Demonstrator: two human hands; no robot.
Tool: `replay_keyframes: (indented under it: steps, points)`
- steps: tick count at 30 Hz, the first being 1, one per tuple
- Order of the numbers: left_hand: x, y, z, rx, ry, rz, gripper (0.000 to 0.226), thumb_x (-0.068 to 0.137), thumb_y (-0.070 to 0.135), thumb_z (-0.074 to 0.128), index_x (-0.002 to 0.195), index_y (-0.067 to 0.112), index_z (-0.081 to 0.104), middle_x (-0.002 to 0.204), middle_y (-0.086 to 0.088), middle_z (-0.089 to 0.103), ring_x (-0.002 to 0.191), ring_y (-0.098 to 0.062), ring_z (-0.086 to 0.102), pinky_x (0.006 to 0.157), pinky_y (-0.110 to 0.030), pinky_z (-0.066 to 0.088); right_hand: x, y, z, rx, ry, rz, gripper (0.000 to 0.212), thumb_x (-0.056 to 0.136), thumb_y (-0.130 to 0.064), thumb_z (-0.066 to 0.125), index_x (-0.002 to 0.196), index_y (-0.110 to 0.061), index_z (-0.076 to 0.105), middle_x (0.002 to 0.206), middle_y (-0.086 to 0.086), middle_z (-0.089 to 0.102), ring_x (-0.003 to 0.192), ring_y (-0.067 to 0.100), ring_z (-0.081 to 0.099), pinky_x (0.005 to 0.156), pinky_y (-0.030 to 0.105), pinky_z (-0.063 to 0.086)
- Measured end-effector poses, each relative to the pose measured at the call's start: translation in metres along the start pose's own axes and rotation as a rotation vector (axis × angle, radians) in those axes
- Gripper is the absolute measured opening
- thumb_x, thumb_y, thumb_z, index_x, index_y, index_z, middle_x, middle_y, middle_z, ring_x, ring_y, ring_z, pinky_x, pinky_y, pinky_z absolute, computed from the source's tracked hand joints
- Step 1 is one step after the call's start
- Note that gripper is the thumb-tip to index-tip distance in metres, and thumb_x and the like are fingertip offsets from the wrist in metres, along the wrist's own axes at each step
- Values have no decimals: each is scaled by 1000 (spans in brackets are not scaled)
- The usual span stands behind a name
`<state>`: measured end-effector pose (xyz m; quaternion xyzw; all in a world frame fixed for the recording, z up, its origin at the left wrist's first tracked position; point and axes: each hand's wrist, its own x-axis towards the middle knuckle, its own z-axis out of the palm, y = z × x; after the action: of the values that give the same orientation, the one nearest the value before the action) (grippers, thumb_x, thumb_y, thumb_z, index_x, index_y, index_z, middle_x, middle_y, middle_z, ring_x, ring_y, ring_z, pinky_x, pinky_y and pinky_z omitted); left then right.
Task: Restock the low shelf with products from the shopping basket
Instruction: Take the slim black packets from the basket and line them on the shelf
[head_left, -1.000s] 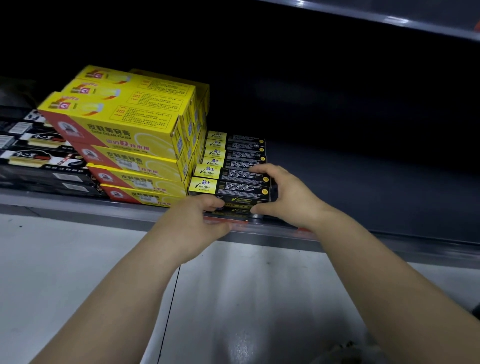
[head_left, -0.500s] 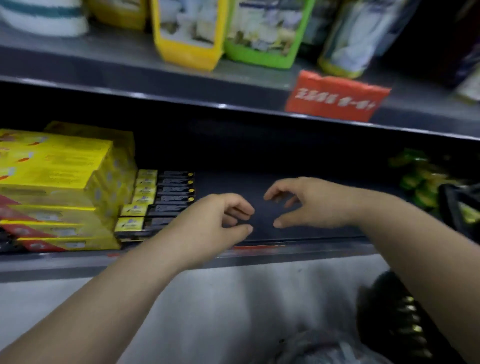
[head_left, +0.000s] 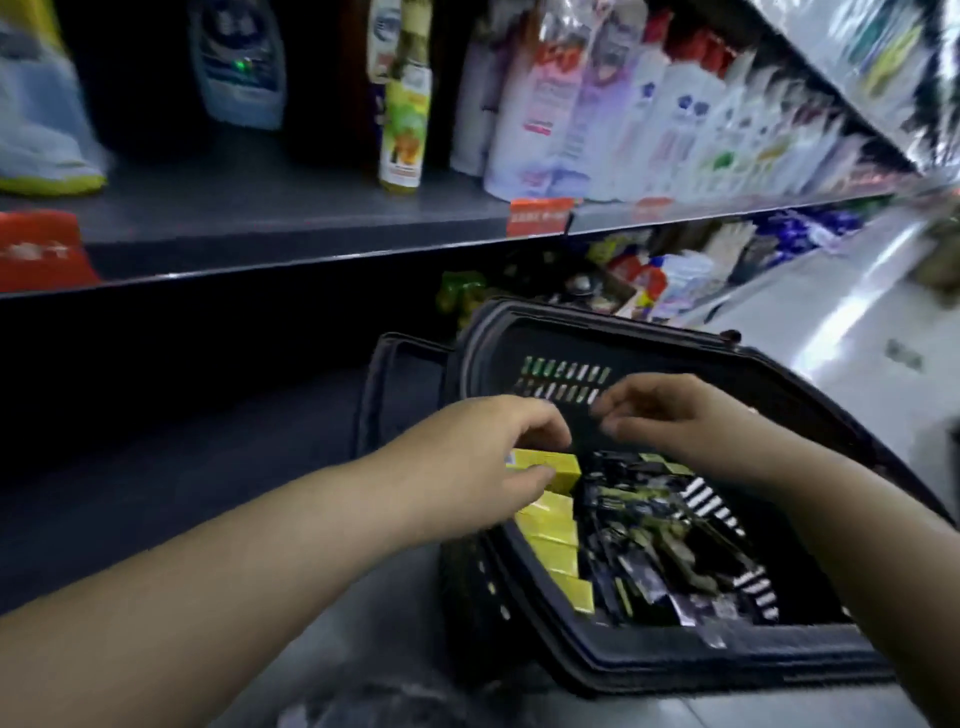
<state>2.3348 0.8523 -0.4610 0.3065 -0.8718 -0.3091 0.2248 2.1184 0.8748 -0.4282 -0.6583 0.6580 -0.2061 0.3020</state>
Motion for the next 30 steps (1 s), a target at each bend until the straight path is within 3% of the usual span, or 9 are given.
replay_keyframes:
  steps: [2, 5, 9, 11, 15, 22, 25, 28, 30]
  points:
    - [28, 11, 23, 77, -80, 15, 25, 91, 31, 55, 116, 32, 56, 118, 19, 57, 104, 1, 50, 85, -16, 38, 4, 45, -9, 28, 3, 78, 10, 86, -5, 63, 91, -12, 65, 75, 0, 61, 73, 14, 54, 71, 26, 42]
    - [64, 23, 52, 169, -193, -12, 25, 92, 32, 53, 118, 31, 55, 121, 15, 57, 110, -7, 50, 92, -27, 42, 15, 110, -22, -34, -14, 197, 8, 87, -7, 63, 93, -10, 65, 77, 0, 60, 72, 12, 53, 67, 19, 43]
    - [102, 30, 79, 188, -278, -91, 24, 92, 32, 52, 116, 31, 55, 115, 14, 60, 106, -10, 54, 89, -31, 47, 33, 188, -27, -371, -292, 350, 24, 88, -20, 61, 109, -9, 63, 108, 8, 63, 92, 17, 55, 82, 29, 45]
    - [115, 29, 91, 173, -281, -155, 23, 92, 31, 53, 114, 31, 56, 112, 16, 61, 104, -9, 55, 89, -32, 47, 42, 212, -20, -540, -452, 358, 40, 91, -30, 56, 124, -8, 53, 126, 12, 55, 107, 24, 53, 86, 29, 41]
    - [121, 18, 114, 106, -299, -327, 20, 91, 28, 54, 111, 30, 57, 106, 16, 61, 103, -6, 56, 90, -29, 46, 56, 249, 0, -819, -501, 380, 63, 95, -40, 41, 143, -2, 21, 146, 22, 29, 131, 38, 35, 105, 41, 31]
    - [117, 6, 125, -15, -337, -591, 16, 90, 25, 56, 106, 29, 57, 100, 16, 60, 99, -9, 59, 90, -34, 48, 58, 259, 16, -938, -437, 347, 42, 99, -26, 37, 135, -4, 38, 141, 20, 39, 127, 32, 41, 105, 39, 35]
    - [122, 6, 129, -120, -292, -712, 19, 91, 27, 56, 109, 22, 58, 103, 9, 61, 101, -14, 60, 91, -33, 49, 60, 242, -6, -659, -539, 372, 23, 93, -22, 49, 106, -6, 58, 114, 12, 60, 99, 25, 59, 89, 33, 47]
    - [130, 10, 135, -319, -251, -927, 46, 93, 44, 49, 127, 13, 52, 122, -2, 58, 111, -21, 56, 95, -35, 45, 51, 211, -35, 331, -579, 649, 23, 86, -20, 65, 100, -4, 58, 98, 11, 63, 74, 18, 64, 68, 25, 56]
    - [137, 17, 141, -692, -176, -1107, 62, 90, 51, 50, 136, 11, 43, 125, -7, 58, 112, -24, 55, 96, -36, 42, 42, 197, -44, 719, -622, 593, 37, 75, -22, 71, 104, -4, 58, 99, 10, 67, 75, 18, 69, 67, 25, 58]
